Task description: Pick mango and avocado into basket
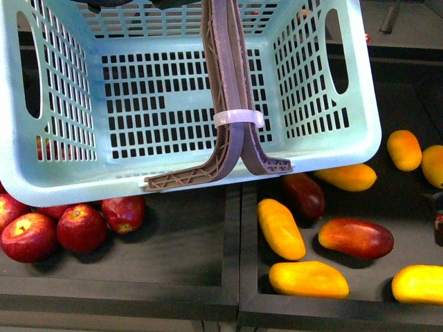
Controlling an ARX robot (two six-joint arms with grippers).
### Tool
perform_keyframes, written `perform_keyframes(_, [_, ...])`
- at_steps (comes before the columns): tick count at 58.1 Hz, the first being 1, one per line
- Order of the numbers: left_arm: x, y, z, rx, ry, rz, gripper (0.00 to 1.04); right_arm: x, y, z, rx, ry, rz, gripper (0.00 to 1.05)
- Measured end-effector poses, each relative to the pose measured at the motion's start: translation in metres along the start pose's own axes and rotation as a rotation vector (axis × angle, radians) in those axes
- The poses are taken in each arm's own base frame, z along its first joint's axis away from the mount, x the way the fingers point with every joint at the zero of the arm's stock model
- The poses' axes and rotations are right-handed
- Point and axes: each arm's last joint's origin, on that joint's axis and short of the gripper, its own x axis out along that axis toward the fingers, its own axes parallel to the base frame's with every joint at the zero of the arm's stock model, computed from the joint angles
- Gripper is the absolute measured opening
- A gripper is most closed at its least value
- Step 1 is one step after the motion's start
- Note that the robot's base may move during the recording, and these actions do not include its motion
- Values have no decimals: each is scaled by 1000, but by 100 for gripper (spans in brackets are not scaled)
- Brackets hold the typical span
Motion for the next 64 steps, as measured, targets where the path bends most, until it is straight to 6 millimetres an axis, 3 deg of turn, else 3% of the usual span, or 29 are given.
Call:
perform_keyframes(10, [0, 0, 0, 0, 0, 1, 7, 33, 8, -14, -105, 5, 109, 97])
perform_keyframes(34, [0, 0, 0, 0, 0, 1, 7, 86, 14, -29, -335, -40, 271, 97])
perform_keyframes(46, [0, 0, 0, 0, 0, 0, 7, 100, 14, -31, -378, -33, 330, 97])
perform_keyframes(64, [0, 0, 0, 0, 0, 0, 7, 109, 21, -50, -433, 0, 402, 97])
